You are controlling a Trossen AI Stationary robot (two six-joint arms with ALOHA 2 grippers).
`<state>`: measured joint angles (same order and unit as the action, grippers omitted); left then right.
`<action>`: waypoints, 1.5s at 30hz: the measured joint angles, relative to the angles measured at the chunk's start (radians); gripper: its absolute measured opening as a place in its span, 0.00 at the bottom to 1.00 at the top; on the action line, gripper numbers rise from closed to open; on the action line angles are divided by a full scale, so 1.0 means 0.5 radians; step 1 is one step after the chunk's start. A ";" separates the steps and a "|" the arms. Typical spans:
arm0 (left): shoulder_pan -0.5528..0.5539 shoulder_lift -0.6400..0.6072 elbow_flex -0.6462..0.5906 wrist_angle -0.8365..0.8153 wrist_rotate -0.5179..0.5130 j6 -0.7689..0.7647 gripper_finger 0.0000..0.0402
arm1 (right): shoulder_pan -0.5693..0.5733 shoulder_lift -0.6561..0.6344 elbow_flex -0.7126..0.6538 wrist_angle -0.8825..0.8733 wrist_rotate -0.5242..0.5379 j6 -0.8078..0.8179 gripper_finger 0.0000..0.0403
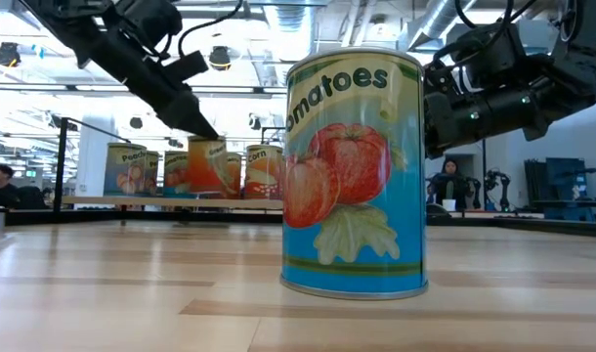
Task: Pick and place cans onto a shelf
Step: Put the canned green beans on the shelf aligned with the other canned green beans on the shelf
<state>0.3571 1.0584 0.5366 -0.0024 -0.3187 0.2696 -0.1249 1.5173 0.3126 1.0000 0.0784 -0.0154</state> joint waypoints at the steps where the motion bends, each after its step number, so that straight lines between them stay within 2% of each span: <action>1: 0.021 0.019 0.001 0.017 0.001 0.005 0.00 | 0.000 0.000 0.000 -0.004 0.000 0.000 0.06; 6: 0.107 0.108 0.011 0.070 0.090 -0.010 0.00 | 0.000 0.000 0.000 -0.005 0.000 0.001 0.05; 12: 0.149 0.176 0.011 0.187 0.101 -0.017 0.00 | 0.000 0.000 0.000 -0.007 0.001 0.001 0.05; 20: 0.213 0.178 0.011 0.259 0.107 -0.008 0.00 | 0.000 0.000 0.000 -0.006 0.000 0.016 0.05; 35: 0.277 0.178 0.011 0.271 0.255 -0.049 0.00 | 0.000 0.000 0.000 -0.006 0.001 0.016 0.05; 45: 0.277 0.178 0.011 0.335 0.259 -0.056 0.00 | 0.000 0.000 0.000 -0.005 0.001 0.016 0.05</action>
<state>0.4957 1.1473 0.5423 0.1651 -0.1894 0.2417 -0.1249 1.5173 0.3126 0.9973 0.0788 -0.0074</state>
